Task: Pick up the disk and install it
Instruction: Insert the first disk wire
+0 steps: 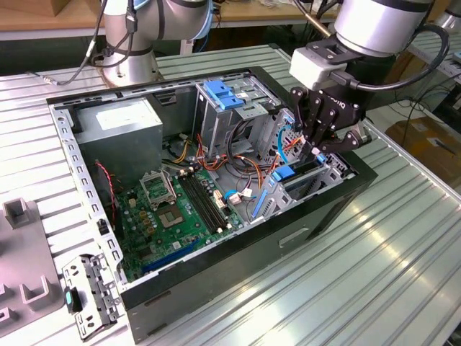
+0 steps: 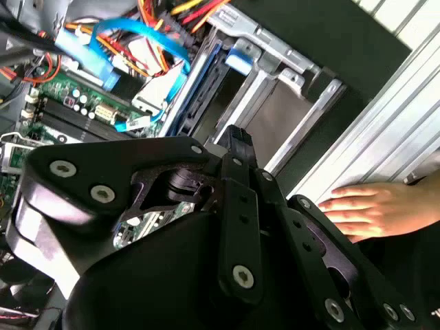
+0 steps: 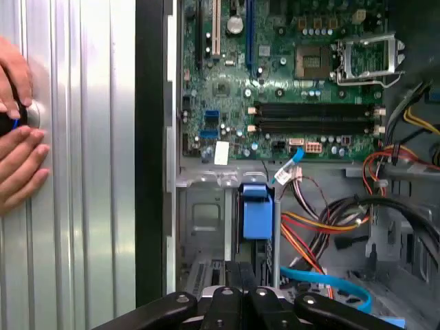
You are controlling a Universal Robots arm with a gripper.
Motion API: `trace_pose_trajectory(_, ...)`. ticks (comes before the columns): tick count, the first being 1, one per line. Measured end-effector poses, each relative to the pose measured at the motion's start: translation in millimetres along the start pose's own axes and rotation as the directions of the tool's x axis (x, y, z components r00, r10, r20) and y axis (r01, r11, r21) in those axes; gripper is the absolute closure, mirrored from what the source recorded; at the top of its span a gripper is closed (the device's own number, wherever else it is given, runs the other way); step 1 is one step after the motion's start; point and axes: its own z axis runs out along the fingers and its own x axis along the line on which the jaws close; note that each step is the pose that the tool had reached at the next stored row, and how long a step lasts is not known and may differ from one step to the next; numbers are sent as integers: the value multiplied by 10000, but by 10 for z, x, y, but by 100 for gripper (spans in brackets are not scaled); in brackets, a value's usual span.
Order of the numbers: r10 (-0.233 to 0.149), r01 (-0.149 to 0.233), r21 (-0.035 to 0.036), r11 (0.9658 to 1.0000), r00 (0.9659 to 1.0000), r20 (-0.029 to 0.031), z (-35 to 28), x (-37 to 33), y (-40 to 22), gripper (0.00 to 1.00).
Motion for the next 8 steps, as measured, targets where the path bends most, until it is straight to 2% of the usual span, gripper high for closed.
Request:
trace_pose_trajectory(1,0,0,-4,10000,10000,0,5,-2,-200,89)
trace_pose_trajectory(8,-13,13,-4,10000,10000,0,5,-1,-204,89)
